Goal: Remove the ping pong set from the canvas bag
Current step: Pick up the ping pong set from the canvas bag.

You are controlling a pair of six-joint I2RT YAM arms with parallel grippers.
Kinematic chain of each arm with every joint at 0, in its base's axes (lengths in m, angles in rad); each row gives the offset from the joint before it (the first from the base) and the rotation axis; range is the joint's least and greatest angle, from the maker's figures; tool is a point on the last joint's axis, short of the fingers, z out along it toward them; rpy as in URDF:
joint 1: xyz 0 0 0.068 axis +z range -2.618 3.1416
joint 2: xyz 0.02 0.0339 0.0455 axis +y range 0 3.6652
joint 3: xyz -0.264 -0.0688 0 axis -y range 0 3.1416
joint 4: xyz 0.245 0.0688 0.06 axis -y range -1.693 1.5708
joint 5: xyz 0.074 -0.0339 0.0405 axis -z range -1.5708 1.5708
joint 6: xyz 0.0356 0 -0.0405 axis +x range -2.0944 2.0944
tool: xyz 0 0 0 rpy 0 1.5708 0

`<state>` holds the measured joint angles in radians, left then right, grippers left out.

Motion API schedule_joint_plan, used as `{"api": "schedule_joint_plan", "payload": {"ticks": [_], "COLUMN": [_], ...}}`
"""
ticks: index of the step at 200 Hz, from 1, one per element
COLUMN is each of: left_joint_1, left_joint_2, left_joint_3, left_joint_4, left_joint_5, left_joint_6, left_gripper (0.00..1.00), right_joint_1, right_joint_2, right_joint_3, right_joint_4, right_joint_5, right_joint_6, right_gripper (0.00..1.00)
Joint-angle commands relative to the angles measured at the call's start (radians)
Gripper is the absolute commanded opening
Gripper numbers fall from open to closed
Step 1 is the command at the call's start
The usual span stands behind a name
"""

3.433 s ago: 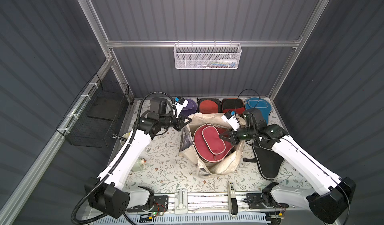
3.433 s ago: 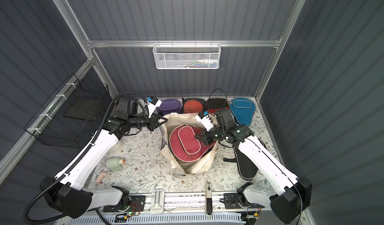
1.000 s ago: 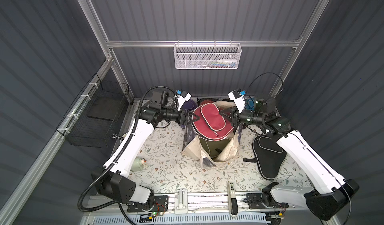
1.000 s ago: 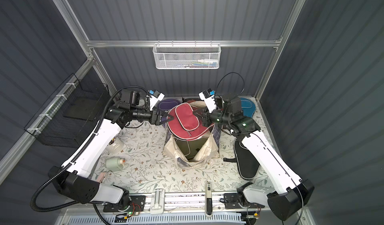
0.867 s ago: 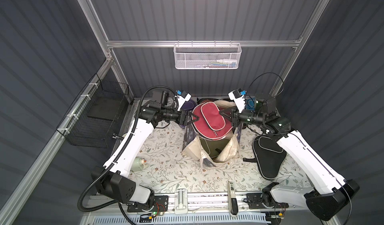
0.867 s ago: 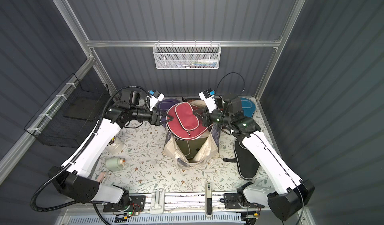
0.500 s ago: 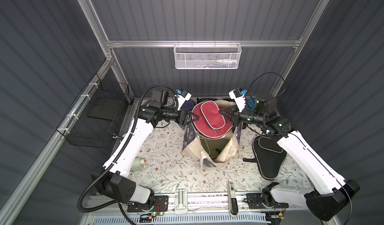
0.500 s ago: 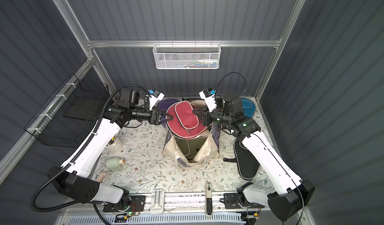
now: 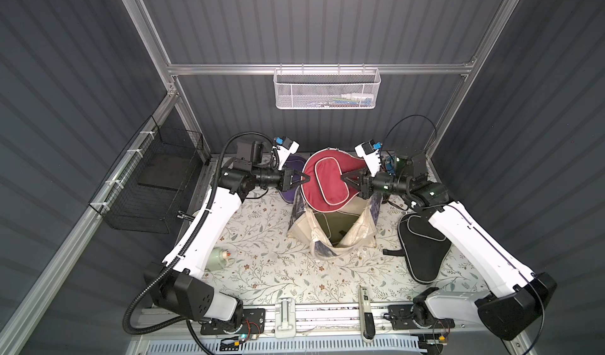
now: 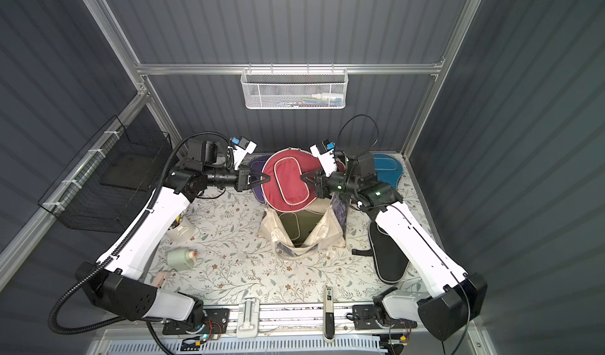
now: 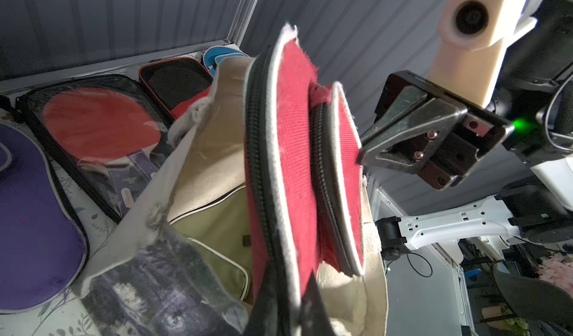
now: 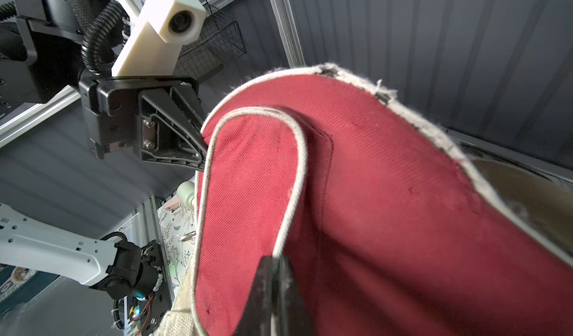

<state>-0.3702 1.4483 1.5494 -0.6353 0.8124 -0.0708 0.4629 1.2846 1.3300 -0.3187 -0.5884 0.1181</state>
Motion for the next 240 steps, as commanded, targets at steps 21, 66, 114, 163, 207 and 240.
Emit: {"api": "schedule_joint_plan", "payload": {"ticks": [21, 66, 114, 163, 207, 240], "left_joint_1": [-0.012, -0.012, -0.012, -0.012, -0.012, -0.012], "left_joint_2": [-0.01, 0.015, 0.064, 0.072, 0.066, 0.07], "left_joint_3": [0.078, 0.131, 0.238, 0.27, 0.251, 0.247], "left_joint_4": [-0.096, -0.18, -0.286, -0.335, -0.326, -0.295], "left_joint_5": [0.004, 0.032, 0.065, 0.096, 0.106, 0.109], "left_joint_6": [0.192, 0.353, 0.489, 0.568, 0.577, 0.558], "left_gripper": [0.0, 0.0, 0.0, 0.0, 0.0, 0.0], "right_joint_1": [-0.009, -0.075, -0.112, -0.192, -0.21, -0.208], "right_joint_2": [-0.04, -0.091, -0.033, 0.041, 0.104, 0.151], "right_joint_3": [0.058, 0.102, 0.121, 0.1, 0.112, 0.1], "right_joint_4": [-0.062, -0.204, -0.283, -0.254, -0.301, -0.315], "right_joint_5": [-0.037, -0.077, -0.177, -0.272, -0.41, -0.508], "right_joint_6": [-0.141, -0.266, -0.353, -0.364, -0.411, -0.401], "right_gripper": [0.55, 0.81, 0.83, 0.86, 0.87, 0.67]}}
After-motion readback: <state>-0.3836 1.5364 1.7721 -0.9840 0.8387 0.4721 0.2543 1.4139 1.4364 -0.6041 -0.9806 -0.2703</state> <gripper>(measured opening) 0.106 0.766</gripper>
